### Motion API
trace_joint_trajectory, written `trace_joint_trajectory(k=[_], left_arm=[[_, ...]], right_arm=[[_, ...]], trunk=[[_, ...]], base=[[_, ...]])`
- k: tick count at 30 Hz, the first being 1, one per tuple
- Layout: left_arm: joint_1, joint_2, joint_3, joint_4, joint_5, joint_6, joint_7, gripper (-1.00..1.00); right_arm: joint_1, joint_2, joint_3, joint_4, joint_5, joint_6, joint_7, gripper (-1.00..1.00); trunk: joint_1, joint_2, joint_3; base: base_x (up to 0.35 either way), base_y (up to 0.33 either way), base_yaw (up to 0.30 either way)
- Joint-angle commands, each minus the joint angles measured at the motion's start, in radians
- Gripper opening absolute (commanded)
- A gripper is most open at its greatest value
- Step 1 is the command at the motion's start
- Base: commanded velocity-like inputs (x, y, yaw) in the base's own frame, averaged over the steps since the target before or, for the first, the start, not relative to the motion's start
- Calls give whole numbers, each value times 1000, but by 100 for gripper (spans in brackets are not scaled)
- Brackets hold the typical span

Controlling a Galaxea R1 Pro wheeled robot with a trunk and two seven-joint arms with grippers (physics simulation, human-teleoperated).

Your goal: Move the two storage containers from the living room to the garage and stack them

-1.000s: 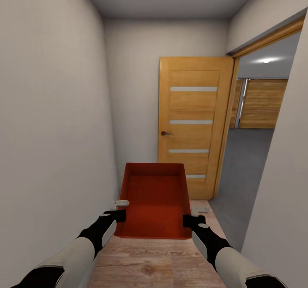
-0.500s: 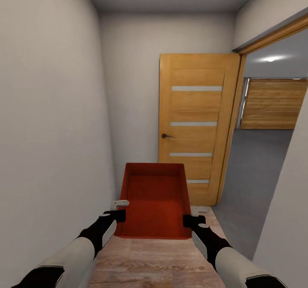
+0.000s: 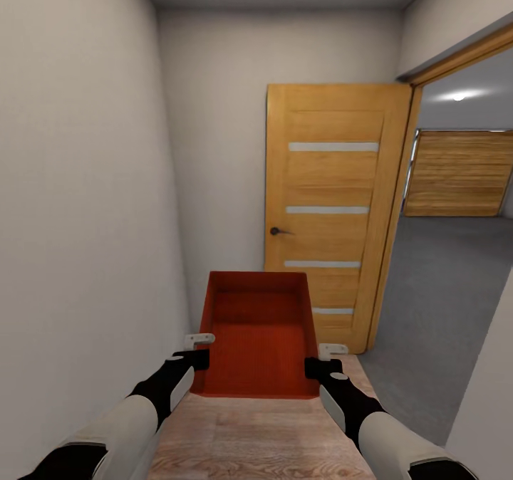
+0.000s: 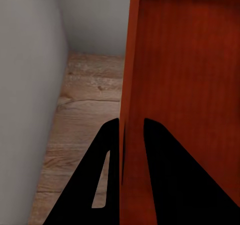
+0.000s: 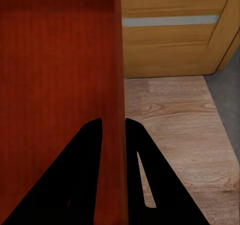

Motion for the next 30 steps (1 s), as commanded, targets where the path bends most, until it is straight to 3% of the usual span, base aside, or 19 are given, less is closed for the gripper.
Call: trace_joint_trajectory(k=[1,9,30], left_arm=[[0,11,27,-19,-19,-29,10,-100],[0,10,26,-22,-19,-29,10,-100],[0,9,24,-24,-21,-31,10,-100]], right_arm=[[0,-5,-15,2,-10,-1,-9,-100],[0,-3,-14,2,-10,7,-9,-100],[0,-4,-14,2,-10,6,-7,-100]], trunk=[[1,-1,-1],[1,-1,-1],[1,-1,-1]], base=[[67,0,0],[12,0,-86],[0,0,-237]])
